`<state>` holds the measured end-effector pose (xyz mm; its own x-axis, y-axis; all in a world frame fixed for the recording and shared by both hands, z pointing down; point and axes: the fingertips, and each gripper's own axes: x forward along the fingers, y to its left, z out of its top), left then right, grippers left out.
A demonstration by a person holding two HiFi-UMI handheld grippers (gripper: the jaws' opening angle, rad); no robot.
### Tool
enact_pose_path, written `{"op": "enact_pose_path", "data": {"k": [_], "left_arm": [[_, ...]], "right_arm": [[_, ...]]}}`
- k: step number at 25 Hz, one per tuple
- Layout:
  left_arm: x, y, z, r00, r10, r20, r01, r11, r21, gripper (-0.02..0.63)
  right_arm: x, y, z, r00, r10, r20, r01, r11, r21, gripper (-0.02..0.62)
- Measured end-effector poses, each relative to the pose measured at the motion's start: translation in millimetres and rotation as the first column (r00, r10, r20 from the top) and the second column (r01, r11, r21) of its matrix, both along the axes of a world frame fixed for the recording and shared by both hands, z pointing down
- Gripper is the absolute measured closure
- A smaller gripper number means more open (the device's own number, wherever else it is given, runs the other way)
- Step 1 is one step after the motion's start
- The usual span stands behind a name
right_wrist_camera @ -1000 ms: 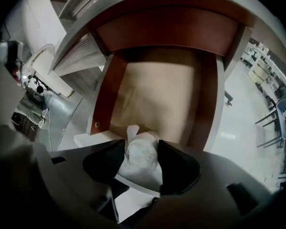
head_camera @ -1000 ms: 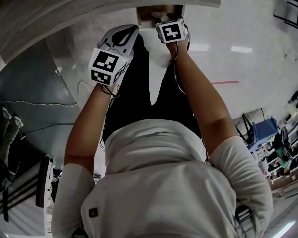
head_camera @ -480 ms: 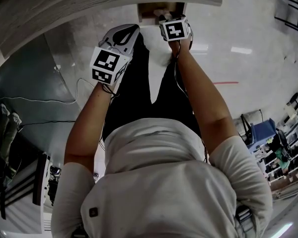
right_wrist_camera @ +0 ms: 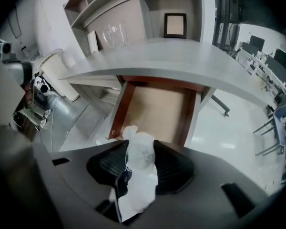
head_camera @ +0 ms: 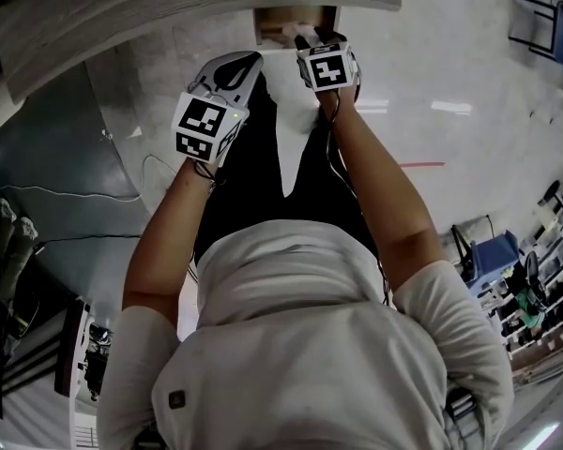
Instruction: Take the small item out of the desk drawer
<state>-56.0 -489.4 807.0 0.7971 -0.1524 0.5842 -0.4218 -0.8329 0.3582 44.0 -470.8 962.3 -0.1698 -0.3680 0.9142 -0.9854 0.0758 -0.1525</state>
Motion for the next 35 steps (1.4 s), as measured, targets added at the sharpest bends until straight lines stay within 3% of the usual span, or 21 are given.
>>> {"op": "enact_pose_path", "data": {"k": [3,18,28,35], "left_arm": [[0.3,2.7,-11.4,1.0,-0.006,-0.008,0.006,1.0,0.011,0.591],[16.8,20.8,-100.6,0.997,-0.033,-0.069,0.04,0.995,0.096,0.591],[9.8,27.0,-189.0,0.988,-0.048,-0.146,0.073,0.982,0.175,0.591],[-0.6,36.5,-235.0,0.987,-0.036,-0.156,0.07,0.973,0.221,0.591]], "right_arm": [[-3.0,7.7,-13.7,1.0,0.01,0.026,-0.01,1.0,0.0,0.428],[7.0,13.4,-136.8,0.999,-0.011,0.053,0.001,0.984,0.179,0.428],[10.1,20.8,-235.0,0.997,-0.038,0.069,0.015,0.949,0.314,0.428],[5.5,28.4,-304.4,0.995,-0.09,0.054,0.06,0.911,0.407,0.428]]}}
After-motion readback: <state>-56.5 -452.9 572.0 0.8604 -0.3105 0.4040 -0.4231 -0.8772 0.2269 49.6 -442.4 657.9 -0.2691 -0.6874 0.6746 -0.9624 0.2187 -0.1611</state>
